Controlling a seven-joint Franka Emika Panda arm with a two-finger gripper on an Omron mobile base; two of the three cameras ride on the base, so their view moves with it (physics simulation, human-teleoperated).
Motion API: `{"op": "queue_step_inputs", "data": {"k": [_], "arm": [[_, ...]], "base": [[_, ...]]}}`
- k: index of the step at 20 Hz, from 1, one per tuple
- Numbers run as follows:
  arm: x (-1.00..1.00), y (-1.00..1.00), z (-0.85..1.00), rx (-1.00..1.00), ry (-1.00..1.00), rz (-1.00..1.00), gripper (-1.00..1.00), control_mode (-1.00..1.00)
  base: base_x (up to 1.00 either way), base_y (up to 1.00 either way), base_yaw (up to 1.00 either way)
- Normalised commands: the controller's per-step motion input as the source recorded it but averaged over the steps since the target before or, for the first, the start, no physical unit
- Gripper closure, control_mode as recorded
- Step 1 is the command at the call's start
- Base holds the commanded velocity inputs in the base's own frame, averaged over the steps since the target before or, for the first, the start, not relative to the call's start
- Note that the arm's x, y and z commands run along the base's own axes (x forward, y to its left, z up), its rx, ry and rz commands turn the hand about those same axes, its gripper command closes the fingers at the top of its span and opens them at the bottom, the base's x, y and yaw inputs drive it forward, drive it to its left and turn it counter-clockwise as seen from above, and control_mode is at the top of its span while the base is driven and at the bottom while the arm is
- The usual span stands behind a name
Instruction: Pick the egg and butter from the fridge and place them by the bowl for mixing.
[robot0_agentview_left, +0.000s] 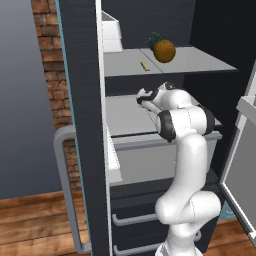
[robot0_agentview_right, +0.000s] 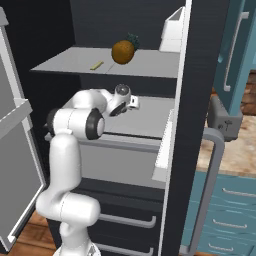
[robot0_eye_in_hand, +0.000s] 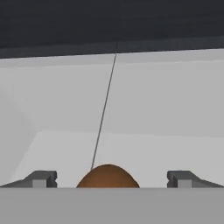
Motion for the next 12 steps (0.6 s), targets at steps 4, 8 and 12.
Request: {"op": "queue_step_inputs", "data": {"k": [4,8,12], "arm": [[-0.05,0.05,-0.5,-0.05,0.07,0.01,-1.0,-1.0],[-0.02,0.13,-0.64,-0.01,0.02,0.0,-1.0,-1.0],[-0.17,0.12,-0.72,0.0,0.0,0.0,-1.0,-1.0]], "base": [[0.0,0.0,0.0],[0.0,0.0,0.0],[0.0,0.0,0.0]]}}
